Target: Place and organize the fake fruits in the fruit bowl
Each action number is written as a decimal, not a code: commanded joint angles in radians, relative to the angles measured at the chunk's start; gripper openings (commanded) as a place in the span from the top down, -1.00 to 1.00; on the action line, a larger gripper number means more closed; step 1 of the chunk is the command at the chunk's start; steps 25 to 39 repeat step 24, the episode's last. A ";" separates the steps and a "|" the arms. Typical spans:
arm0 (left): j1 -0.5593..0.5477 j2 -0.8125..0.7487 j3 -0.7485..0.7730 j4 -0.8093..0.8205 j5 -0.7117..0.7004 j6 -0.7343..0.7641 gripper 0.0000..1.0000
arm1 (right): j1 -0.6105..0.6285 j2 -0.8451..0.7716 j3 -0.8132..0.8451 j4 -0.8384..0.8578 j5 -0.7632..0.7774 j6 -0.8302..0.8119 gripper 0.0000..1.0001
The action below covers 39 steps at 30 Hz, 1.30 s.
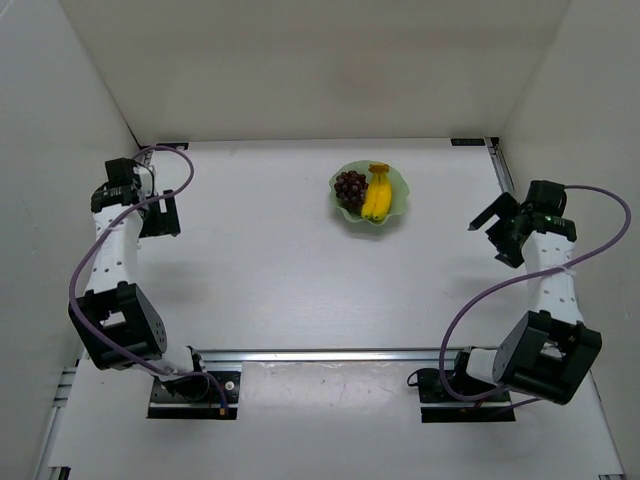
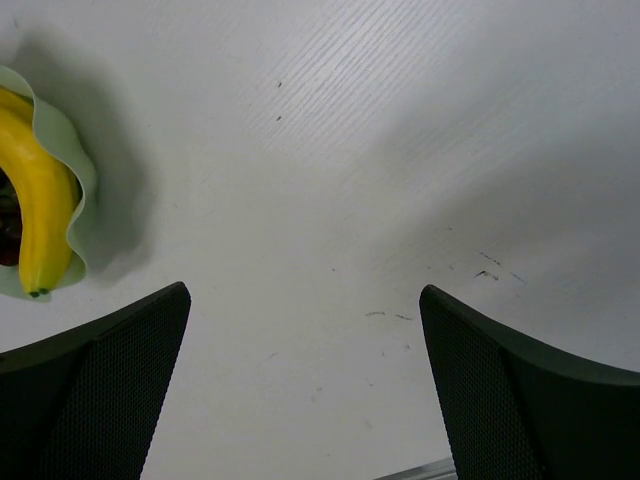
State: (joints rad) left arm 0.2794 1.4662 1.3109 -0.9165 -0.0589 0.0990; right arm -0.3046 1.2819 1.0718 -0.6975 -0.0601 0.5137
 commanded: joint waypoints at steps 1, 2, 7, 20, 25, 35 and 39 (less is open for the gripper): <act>0.018 -0.092 0.010 0.019 -0.005 -0.077 -1.00 | -0.001 -0.068 -0.007 -0.002 -0.010 -0.038 -0.99; 0.029 -0.104 0.057 0.019 -0.077 -0.161 -1.00 | -0.001 -0.069 -0.016 -0.002 -0.010 -0.047 -0.99; 0.029 -0.161 0.116 -0.050 -0.128 -0.193 -1.00 | -0.001 -0.153 -0.059 -0.002 -0.010 -0.058 -0.99; 0.029 -0.333 -0.079 0.051 0.060 -0.079 -1.00 | -0.001 -0.271 -0.167 -0.002 0.008 -0.087 -0.99; 0.029 -0.333 -0.079 0.051 0.060 -0.079 -1.00 | -0.001 -0.289 -0.167 0.019 -0.006 -0.103 -0.99; 0.029 -0.333 -0.079 0.051 0.060 -0.079 -1.00 | -0.001 -0.289 -0.167 0.019 -0.006 -0.103 -0.99; 0.029 -0.333 -0.079 0.051 0.060 -0.079 -1.00 | -0.001 -0.289 -0.167 0.019 -0.006 -0.103 -0.99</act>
